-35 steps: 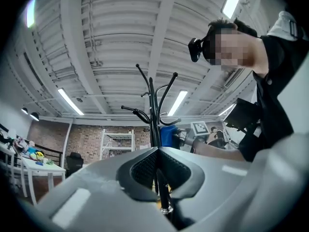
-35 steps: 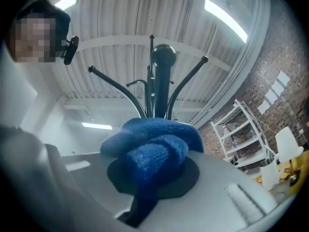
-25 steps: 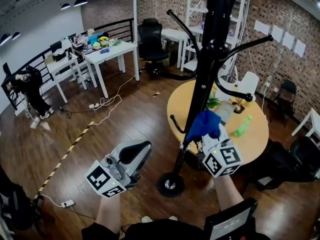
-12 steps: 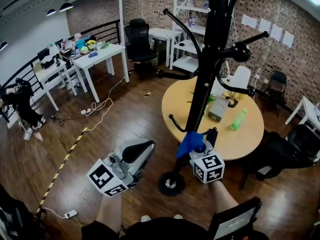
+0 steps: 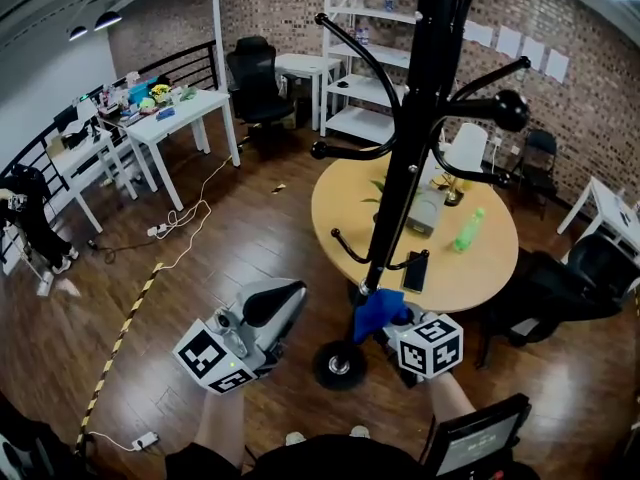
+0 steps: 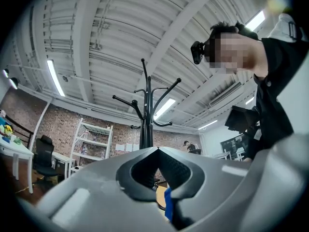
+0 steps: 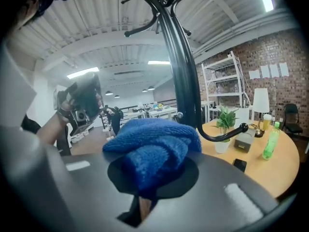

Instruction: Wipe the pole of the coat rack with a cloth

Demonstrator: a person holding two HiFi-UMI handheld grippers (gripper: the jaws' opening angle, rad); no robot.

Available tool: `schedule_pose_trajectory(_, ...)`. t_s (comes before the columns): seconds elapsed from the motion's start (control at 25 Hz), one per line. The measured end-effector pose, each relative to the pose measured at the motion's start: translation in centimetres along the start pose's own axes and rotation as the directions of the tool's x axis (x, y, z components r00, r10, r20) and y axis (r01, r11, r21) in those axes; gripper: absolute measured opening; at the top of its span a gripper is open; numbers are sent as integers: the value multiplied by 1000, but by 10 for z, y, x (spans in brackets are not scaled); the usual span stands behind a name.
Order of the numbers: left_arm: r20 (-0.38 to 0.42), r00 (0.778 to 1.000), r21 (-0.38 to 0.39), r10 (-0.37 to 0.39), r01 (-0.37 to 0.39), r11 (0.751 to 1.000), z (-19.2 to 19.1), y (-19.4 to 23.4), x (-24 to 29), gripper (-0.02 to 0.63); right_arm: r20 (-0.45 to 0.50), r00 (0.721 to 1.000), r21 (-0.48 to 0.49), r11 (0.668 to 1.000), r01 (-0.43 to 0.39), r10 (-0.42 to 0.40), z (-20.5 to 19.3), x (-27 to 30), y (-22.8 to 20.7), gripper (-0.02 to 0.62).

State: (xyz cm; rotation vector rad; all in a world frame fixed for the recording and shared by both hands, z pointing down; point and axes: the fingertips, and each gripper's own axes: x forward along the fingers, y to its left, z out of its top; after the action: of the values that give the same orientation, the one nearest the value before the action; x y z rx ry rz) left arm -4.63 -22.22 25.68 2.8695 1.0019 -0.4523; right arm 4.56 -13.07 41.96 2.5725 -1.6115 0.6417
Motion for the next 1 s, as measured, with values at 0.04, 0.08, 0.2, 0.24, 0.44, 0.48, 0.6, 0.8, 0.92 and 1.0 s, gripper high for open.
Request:
schedule_pose_trajectory(0.04, 0, 1000, -1, 3, -3, 1000, -1, 1, 0, -8, -2, 1000, -5, 1000, 9, -9, 0, 4, -3, 23)
schedule_pose_trajectory(0.08, 0, 1000, -1, 5, -5, 1000, -1, 0, 1, -8, -5, 1000, -6, 1000, 21, -21, 0, 10, -7, 23)
schedule_pose_trajectory(0.2, 6, 1000, 1, 11, -11, 1000, 1, -2, 1, -8, 4, 998, -21, 998, 60, -60, 4, 28, -22, 23)
schedule_pose_trajectory(0.24, 7, 1000, 3, 14, -14, 1000, 1, -3, 1, -8, 22, 997, -37, 996, 79, -78, 7, 32, -25, 23)
schedule_pose_trajectory(0.44, 13, 1000, 15, 27, -27, 1000, 6, -2, -4, -8, 207, 973, -79, 990, 120, -101, 66, 20, -22, 23)
schedule_pose_trajectory(0.48, 17, 999, 18, 33, -34, 999, 8, -1, -5, -8, 250, 964, -92, 989, 119, -93, 85, 13, -18, 23)
schedule_pose_trajectory(0.6, 31, 998, 18, 52, -52, 998, 15, -1, -6, -8, 382, 921, -116, 985, 130, -76, 147, -19, -7, 23)
schedule_pose_trajectory(0.8, 59, 997, 47, 45, -47, 998, 28, -3, -11, -8, 561, 826, -218, 954, 207, -50, 259, -60, 20, 23)
schedule_pose_trajectory(0.92, 76, 996, 61, 39, -44, 997, 36, -5, -11, -8, 624, 780, -258, 931, 259, -44, 302, -79, 35, 23)
schedule_pose_trajectory(1.0, 81, 996, 72, 29, -35, 997, 40, -7, -11, -8, 675, 737, -273, 924, 267, -13, 325, -101, 52, 23)
